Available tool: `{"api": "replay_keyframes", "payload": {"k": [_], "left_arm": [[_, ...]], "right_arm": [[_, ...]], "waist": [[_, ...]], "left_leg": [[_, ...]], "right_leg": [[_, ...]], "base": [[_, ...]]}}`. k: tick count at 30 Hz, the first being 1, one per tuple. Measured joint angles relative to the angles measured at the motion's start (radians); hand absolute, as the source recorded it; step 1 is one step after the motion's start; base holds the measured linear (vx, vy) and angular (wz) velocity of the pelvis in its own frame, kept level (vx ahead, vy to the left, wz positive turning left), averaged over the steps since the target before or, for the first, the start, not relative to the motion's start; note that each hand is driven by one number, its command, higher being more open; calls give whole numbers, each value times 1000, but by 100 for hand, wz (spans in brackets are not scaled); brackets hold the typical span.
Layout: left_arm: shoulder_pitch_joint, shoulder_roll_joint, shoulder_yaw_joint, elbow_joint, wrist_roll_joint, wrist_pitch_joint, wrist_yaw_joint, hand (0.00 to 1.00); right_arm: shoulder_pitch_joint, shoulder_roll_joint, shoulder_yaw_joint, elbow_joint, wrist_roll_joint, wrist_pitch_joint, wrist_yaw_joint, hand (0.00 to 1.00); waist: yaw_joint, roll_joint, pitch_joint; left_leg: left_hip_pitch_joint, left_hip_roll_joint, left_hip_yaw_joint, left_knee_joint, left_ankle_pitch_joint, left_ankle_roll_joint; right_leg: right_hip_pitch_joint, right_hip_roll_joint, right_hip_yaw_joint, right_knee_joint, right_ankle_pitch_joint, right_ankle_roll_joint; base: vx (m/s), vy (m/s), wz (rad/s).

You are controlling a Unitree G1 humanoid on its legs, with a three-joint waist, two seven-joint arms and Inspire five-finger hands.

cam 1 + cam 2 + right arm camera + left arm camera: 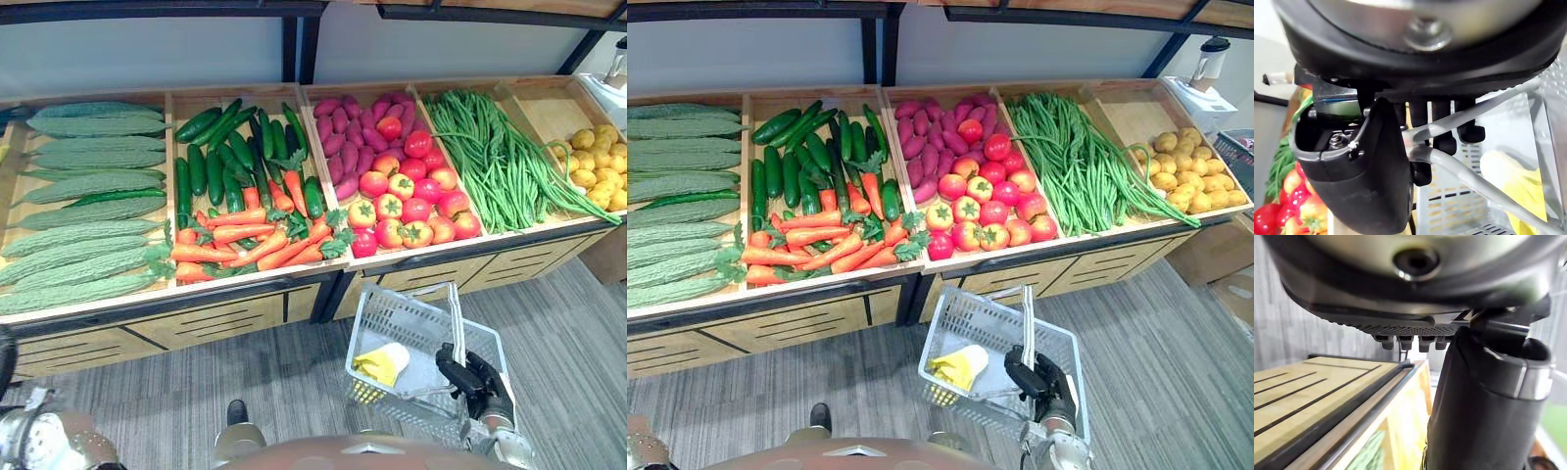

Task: Pick vegetable in the basket

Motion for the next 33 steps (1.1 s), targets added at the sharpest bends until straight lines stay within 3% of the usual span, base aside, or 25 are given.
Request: {"api": "replay_keyframes", "payload": {"k": [3,6,9,12,16,18,22,27,33], "left_arm": [[0,-19,78,-94,0,1,67,100],[3,-19,89,-206,2,0,78,100],[-21,28,84,-288,30,-2,77,100],[-101,140,67,-277,54,-15,64,100],[-167,308,-20,-175,52,-16,-27,100],[-216,421,-118,-78,46,-15,-103,100],[-275,540,-274,-18,45,-5,-234,100],[-325,648,-467,-3,114,31,-398,100],[-385,673,-627,5,221,72,-524,100]], "right_arm": [[26,0,6,0,-14,0,2,0],[38,0,6,0,-15,0,3,0],[42,-1,6,-12,-14,0,6,0],[42,-14,8,-46,-13,-1,26,0],[45,-63,9,-87,-13,-1,49,0],[38,-92,11,-91,-12,-4,54,0],[29,-108,40,-91,-12,-4,75,0],[28,-108,58,-93,-16,-4,99,0],[32,-108,57,-125,-16,-4,114,0]], "waist": [[0,-12,-7],[4,-16,-11],[3,-19,-17],[0,-15,-18],[-4,2,-21],[-7,17,-31],[-10,31,-43],[-27,41,-50],[-45,40,-51]], "left_leg": [[0,0,-1,-4,0,0],[3,0,-4,-10,0,0],[10,0,-8,-10,-1,1],[12,0,-2,-11,-3,6],[12,0,8,-12,-1,12],[17,0,16,-32,6,2],[17,5,31,-56,36,-1],[33,9,58,-66,45,0],[33,18,76,-68,45,-1]], "right_leg": [[-5,1,4,0,5,0],[-5,3,12,0,11,-3],[1,6,30,1,22,-2],[-2,5,44,0,26,-1],[-8,5,56,-2,26,-1],[-10,8,74,-19,24,0],[-34,16,103,-21,21,5],[-46,20,130,-16,22,6],[-60,29,151,-15,26,13]], "base": [[34,8,1],[16,14,5],[0,16,3],[-48,26,-7],[-47,13,-8],[-52,10,-12],[-29,-6,-15],[11,2,-17],[2,-1,-12]]}}
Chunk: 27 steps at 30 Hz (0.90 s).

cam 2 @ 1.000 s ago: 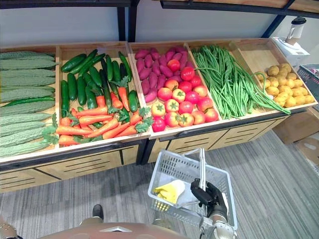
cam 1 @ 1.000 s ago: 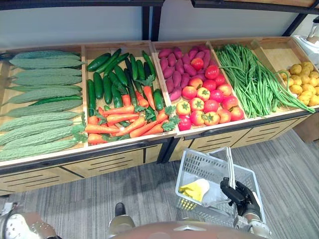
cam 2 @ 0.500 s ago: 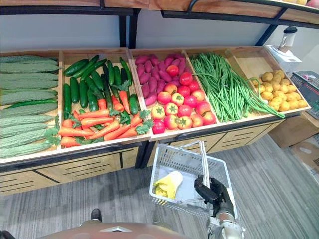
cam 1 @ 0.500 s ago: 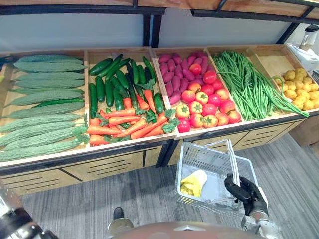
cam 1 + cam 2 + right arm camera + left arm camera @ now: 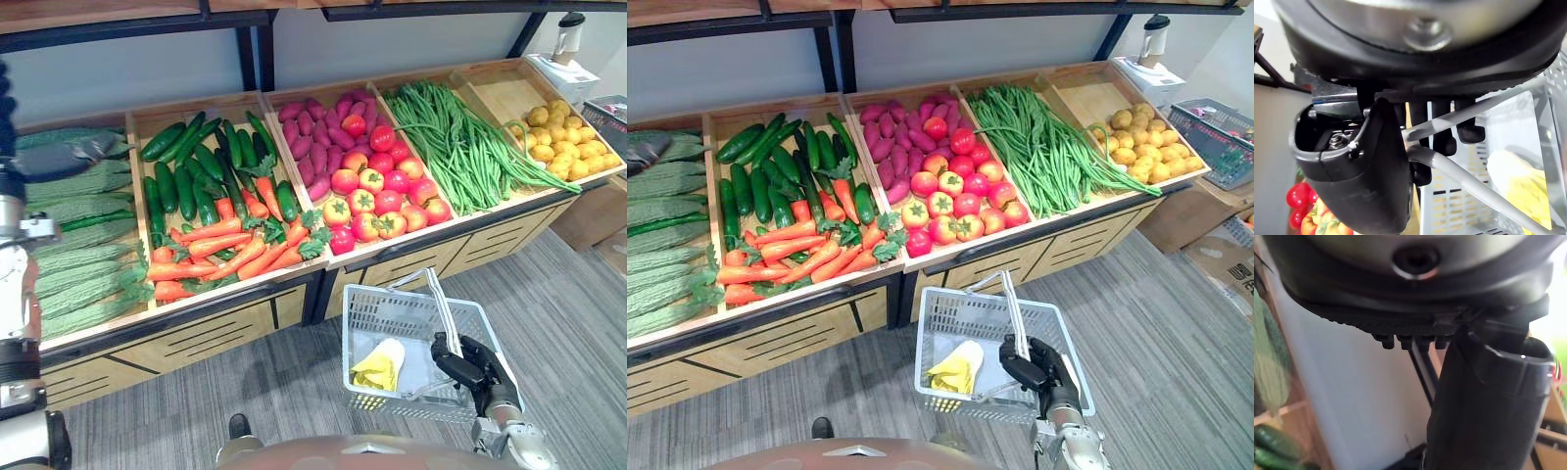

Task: Pick vegetable in the basket

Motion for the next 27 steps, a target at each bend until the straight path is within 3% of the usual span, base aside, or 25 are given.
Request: {"api": "replay_keyframes", "payload": {"k": [12,27], "left_arm": [[-48,71,-237,12,195,35,-171,100],[-50,72,-367,12,253,46,-227,100]], "right_arm": [[9,1,1,-29,-1,0,53,0],[11,1,11,-37,-1,0,90,0]], "waist": [[-14,0,0],[-38,0,3]], "left_leg": [[1,3,11,2,1,-1],[-4,3,42,2,2,0]], "right_leg": [[-8,1,13,0,5,8],[-39,1,49,9,13,15]], "base": [[-3,2,-1],[-8,8,-6]]}}
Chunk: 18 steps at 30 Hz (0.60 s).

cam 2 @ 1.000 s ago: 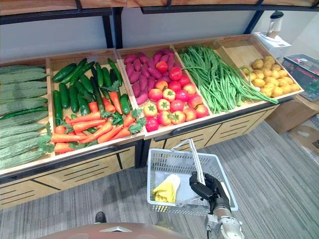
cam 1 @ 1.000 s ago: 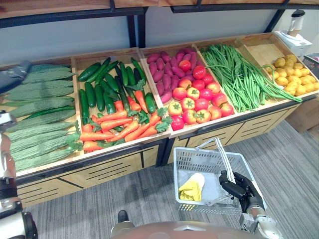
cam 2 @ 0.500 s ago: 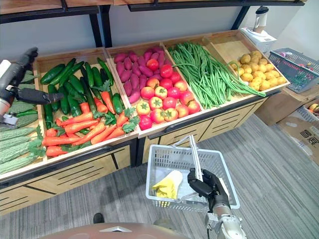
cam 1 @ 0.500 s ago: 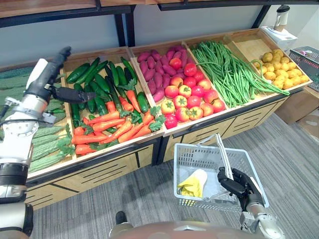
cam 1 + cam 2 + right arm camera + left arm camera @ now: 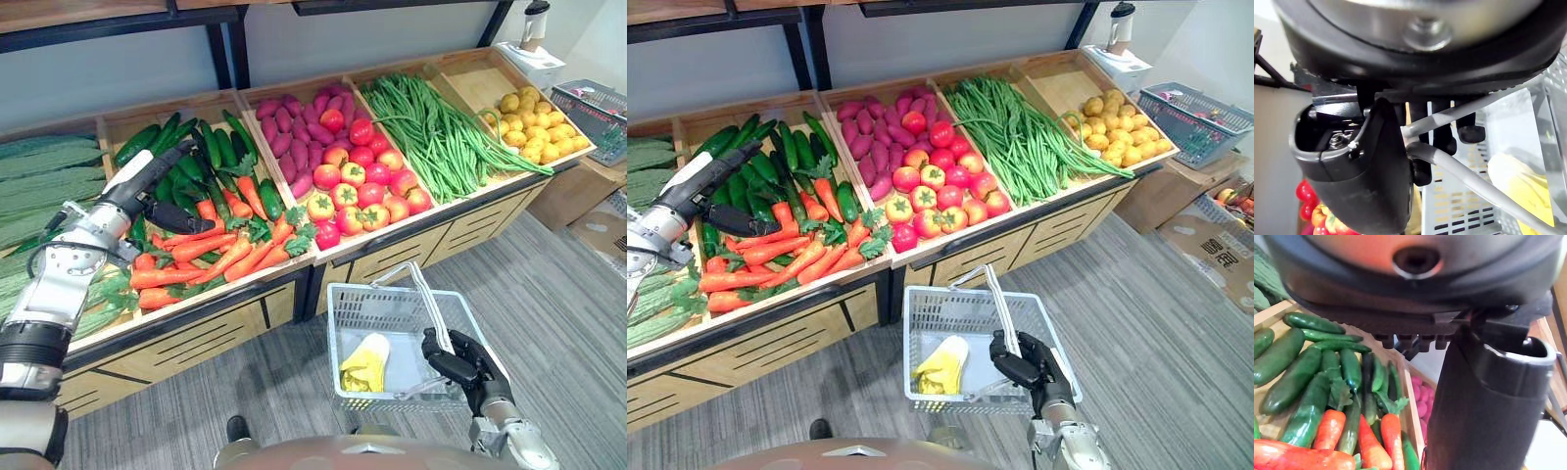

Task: Pick vegetable in the basket

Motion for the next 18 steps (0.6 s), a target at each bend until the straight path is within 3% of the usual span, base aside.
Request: {"api": "replay_keyframes", "payload": {"k": [18], "left_arm": [[-71,0,-1,78,59,18,5,100]], "right_arm": [[-20,-1,-2,-86,1,0,9,0]], "waist": [[-23,-2,131]], "left_leg": [[-59,9,53,64,-26,10]], "right_leg": [[-78,1,70,17,30,13]], "base": [[-15,5,-10]]}}
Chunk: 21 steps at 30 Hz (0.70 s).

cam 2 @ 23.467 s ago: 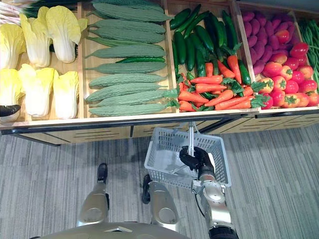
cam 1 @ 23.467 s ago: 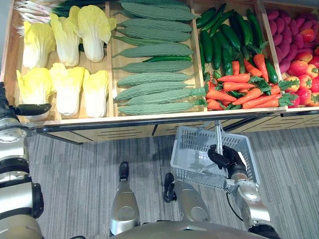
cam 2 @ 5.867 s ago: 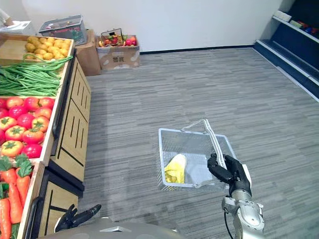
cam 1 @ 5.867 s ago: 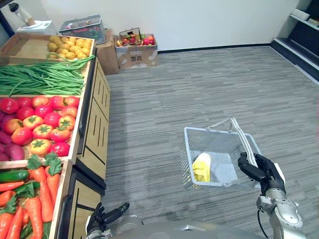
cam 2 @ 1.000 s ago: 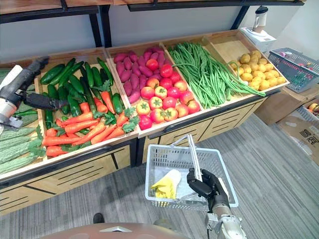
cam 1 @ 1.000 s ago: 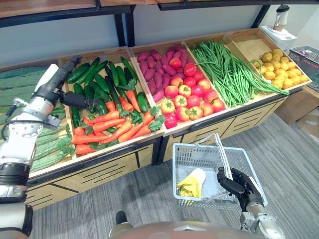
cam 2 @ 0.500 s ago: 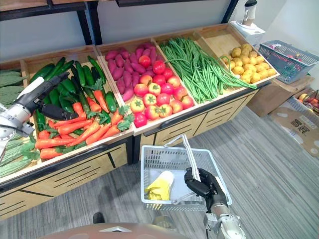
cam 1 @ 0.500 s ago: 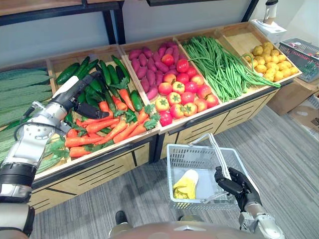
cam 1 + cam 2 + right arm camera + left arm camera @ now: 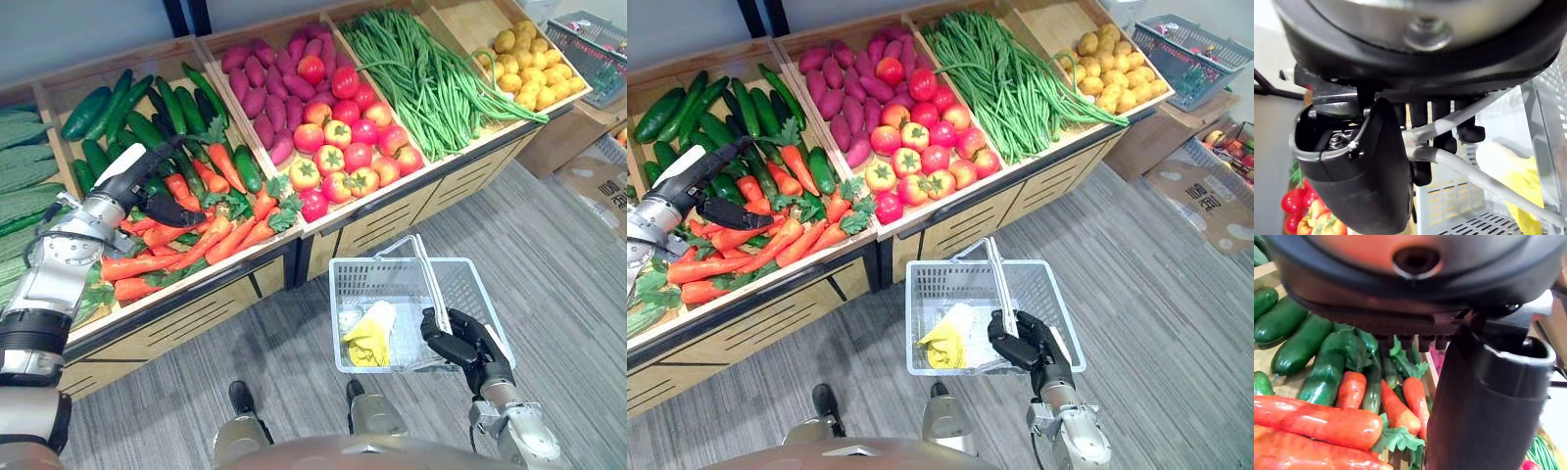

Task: Pick vegetable in the basket

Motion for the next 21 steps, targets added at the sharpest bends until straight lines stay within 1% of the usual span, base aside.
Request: {"api": "replay_keyframes", "payload": {"k": [4,10,18,21], "left_arm": [[-4,0,0,0,32,2,1,100],[-3,0,2,0,36,2,1,100],[7,-11,5,-2,36,5,1,100],[30,-41,8,-3,37,8,1,100]], "right_arm": [[2,0,0,0,0,0,1,0],[4,0,0,0,-1,0,2,0],[-2,0,0,0,-1,0,3,0],[-2,1,0,0,-1,0,2,0]], "waist": [[-2,7,15],[-1,21,39],[3,21,68],[3,23,71]], "left_leg": [[-10,4,2,25,-11,1],[-26,6,-6,51,-21,2],[-45,7,-11,71,-25,8],[-47,7,-10,82,-33,10]], "right_leg": [[-3,0,5,2,3,2],[-6,-2,3,5,4,4],[-13,-4,1,5,9,9],[-13,-7,3,6,10,10]], "base": [[-5,0,-3],[-21,-1,2],[-3,-2,1],[0,0,0]]}}
